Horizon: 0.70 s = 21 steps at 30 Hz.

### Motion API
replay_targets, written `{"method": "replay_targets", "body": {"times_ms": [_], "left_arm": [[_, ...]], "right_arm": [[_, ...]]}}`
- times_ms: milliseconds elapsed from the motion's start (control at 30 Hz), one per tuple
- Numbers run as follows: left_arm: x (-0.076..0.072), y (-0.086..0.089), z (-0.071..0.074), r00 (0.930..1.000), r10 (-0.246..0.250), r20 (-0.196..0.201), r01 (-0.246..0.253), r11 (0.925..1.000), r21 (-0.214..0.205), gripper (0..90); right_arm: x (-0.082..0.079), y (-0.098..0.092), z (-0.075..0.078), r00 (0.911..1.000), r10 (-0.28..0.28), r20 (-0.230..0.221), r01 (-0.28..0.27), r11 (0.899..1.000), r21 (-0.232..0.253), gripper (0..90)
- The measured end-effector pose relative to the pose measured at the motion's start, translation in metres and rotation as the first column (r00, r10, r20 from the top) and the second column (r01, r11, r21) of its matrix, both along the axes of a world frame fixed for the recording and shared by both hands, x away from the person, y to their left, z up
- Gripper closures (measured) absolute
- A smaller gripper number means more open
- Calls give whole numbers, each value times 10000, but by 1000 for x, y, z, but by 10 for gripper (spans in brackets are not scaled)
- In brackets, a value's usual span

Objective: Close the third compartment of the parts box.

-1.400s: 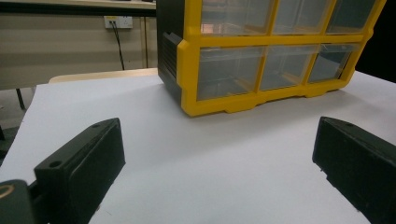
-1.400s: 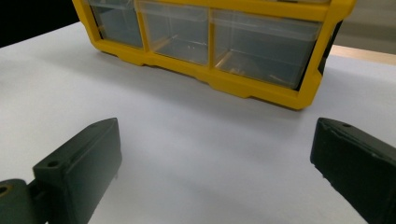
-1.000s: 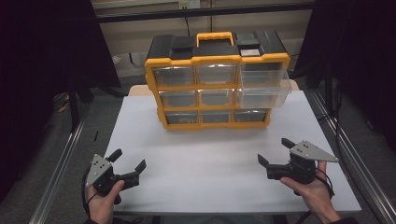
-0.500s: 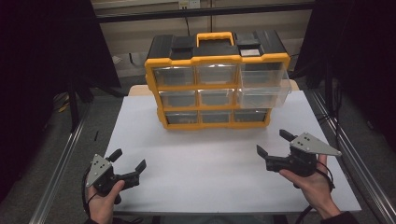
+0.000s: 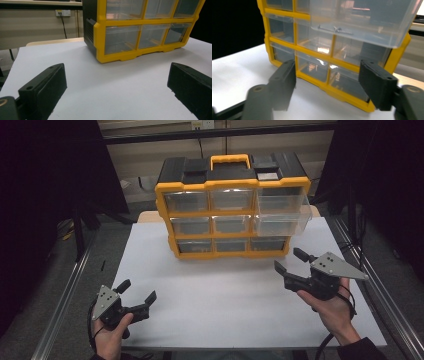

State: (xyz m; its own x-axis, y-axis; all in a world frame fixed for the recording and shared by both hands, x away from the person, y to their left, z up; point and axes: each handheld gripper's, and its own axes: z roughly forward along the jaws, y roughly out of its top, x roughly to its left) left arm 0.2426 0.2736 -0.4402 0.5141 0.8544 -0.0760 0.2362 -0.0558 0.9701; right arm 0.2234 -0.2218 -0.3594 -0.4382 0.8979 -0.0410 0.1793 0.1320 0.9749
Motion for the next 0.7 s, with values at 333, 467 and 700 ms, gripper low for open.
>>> {"method": "replay_targets", "body": {"times_ms": [333, 467, 700], "left_arm": [[0, 0, 0, 10000, -80, 4, 80, 10000, 17, 23], [0, 1, 0, 10000, -23, 4, 22, 10000, 86, 23], [0, 0, 0, 10000, -4, 6, 4, 10000, 8, 23]], "right_arm": [[6, 5, 16, 9990, 396, 210, -400, 9990, 184, 517], [9, 6, 22, 9980, 578, 242, -583, 9981, 214, 614], [13, 8, 30, 9961, 732, 483, -735, 9973, 36, 812]]}}
